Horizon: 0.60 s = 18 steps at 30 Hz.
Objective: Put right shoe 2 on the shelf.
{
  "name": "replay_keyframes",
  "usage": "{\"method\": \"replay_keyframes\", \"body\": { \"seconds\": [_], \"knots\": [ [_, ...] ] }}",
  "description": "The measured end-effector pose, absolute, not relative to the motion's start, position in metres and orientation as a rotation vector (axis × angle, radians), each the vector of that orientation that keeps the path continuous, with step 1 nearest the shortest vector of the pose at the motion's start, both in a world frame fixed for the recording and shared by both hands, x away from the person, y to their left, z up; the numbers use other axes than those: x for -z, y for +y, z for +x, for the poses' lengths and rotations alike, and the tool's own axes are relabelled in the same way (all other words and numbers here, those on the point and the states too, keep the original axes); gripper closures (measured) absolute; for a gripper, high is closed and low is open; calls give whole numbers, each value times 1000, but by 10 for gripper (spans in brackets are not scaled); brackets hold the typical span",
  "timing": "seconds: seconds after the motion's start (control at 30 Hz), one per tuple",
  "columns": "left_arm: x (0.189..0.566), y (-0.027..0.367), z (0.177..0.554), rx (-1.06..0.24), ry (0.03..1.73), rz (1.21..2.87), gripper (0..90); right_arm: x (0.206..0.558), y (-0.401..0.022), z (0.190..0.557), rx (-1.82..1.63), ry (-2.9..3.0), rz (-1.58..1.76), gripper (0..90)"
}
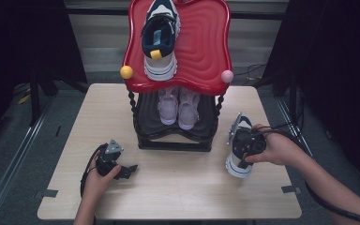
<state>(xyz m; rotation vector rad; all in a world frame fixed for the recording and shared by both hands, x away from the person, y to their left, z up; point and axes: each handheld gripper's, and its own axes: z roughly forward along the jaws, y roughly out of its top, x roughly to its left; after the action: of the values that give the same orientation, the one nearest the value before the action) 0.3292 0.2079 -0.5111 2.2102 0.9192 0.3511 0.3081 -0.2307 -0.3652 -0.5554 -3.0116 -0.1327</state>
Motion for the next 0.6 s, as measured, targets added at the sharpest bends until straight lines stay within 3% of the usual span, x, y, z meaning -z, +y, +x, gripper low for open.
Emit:
{"method": "replay_keyframes", "body": {
  "seconds": [0.6],
  "knots": [
    [511,208,329,-347,924,2207,0,276,-234,308,120,-3084,-537,720]
  ]
}}
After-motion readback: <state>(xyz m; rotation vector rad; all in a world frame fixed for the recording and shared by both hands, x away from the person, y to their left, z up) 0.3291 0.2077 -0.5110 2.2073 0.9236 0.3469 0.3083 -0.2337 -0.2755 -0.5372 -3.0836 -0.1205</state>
